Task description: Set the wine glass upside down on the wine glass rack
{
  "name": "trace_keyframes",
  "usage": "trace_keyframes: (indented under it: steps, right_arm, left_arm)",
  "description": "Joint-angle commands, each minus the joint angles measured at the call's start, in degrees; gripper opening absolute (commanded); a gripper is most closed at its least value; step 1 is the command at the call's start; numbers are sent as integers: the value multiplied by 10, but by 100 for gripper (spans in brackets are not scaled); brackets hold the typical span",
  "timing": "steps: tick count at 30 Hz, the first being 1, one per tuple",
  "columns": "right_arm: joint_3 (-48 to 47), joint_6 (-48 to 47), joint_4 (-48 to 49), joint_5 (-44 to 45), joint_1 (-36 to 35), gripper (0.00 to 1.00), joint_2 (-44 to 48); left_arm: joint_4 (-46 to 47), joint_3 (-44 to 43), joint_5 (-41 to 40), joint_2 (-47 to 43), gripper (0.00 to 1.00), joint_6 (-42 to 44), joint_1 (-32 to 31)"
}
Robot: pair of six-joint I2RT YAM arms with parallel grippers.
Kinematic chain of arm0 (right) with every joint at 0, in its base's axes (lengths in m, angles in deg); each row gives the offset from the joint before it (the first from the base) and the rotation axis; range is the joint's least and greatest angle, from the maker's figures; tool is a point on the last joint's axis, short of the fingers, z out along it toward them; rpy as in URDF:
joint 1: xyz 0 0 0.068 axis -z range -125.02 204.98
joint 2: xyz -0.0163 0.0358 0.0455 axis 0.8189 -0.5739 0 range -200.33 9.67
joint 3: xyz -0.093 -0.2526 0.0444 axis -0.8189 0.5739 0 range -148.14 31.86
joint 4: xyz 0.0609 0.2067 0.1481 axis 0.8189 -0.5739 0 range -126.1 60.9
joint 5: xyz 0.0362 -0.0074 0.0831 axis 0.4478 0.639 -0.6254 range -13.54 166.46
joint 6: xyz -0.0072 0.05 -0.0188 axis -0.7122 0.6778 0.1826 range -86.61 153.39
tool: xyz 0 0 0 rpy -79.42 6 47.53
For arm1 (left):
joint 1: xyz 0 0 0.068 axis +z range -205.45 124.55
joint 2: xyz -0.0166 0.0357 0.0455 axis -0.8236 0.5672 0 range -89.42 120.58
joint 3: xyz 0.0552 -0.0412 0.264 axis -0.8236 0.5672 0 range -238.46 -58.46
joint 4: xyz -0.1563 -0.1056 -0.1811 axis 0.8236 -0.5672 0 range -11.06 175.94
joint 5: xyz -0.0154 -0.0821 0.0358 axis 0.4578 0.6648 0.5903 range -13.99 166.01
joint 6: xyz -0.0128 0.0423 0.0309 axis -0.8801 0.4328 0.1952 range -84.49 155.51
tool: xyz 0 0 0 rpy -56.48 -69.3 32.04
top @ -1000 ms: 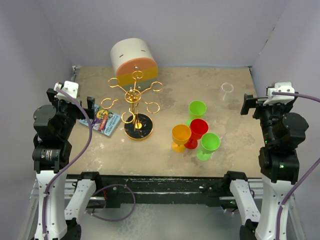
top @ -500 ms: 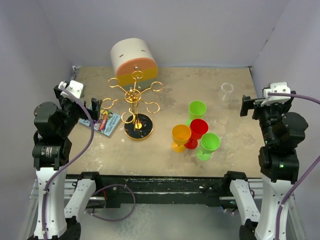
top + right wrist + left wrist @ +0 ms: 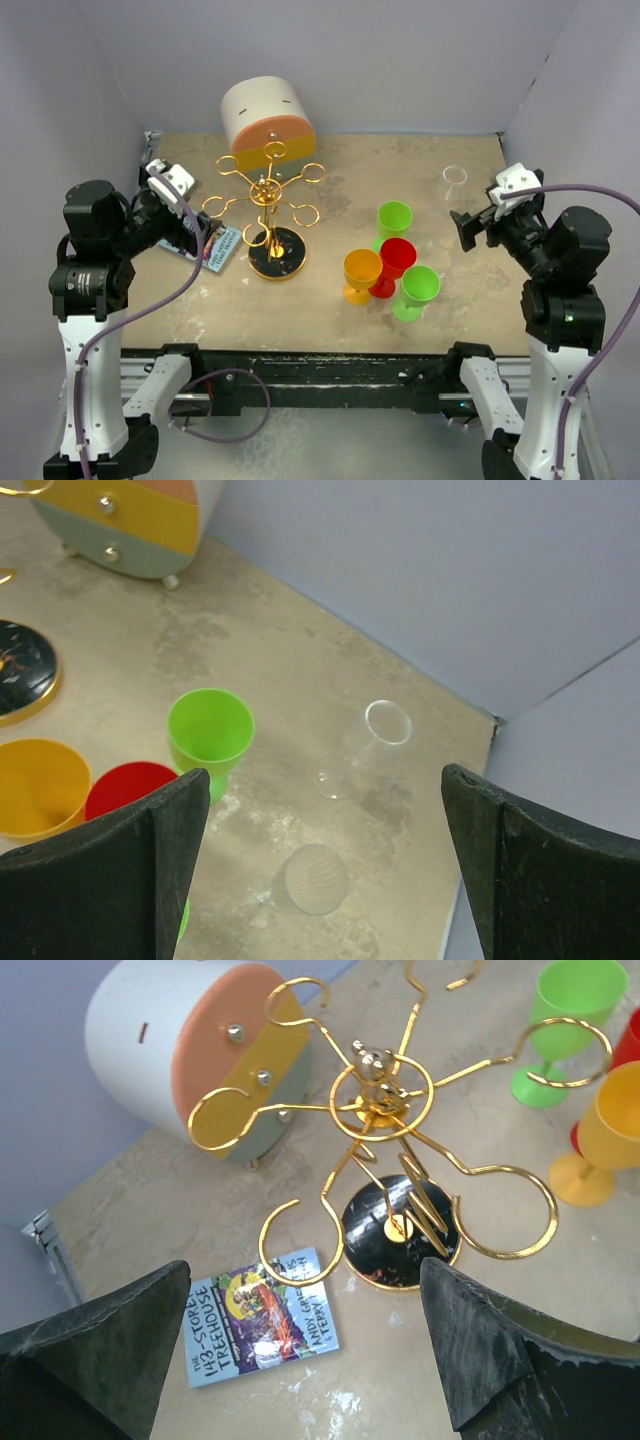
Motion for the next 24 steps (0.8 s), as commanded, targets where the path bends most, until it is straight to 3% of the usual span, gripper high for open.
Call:
trace_keyframes:
  steps: [1, 8, 18, 24]
  right_arm:
    - [-23, -31, -24, -99, 4, 100, -11]
    - [-16, -22, -9, -127, 4, 100, -26]
    - [15, -5, 22, -136, 4, 100, -17]
    - [15, -4, 24, -132, 3, 100, -29]
  left_arm:
    - [-123, -52, 85, 33, 99, 133, 3]
    - [-178, -85, 76, 95, 99, 228, 3]
    - [-207, -159, 67, 215, 99, 273, -2]
    - [-219, -179, 23, 260, 99, 280, -63]
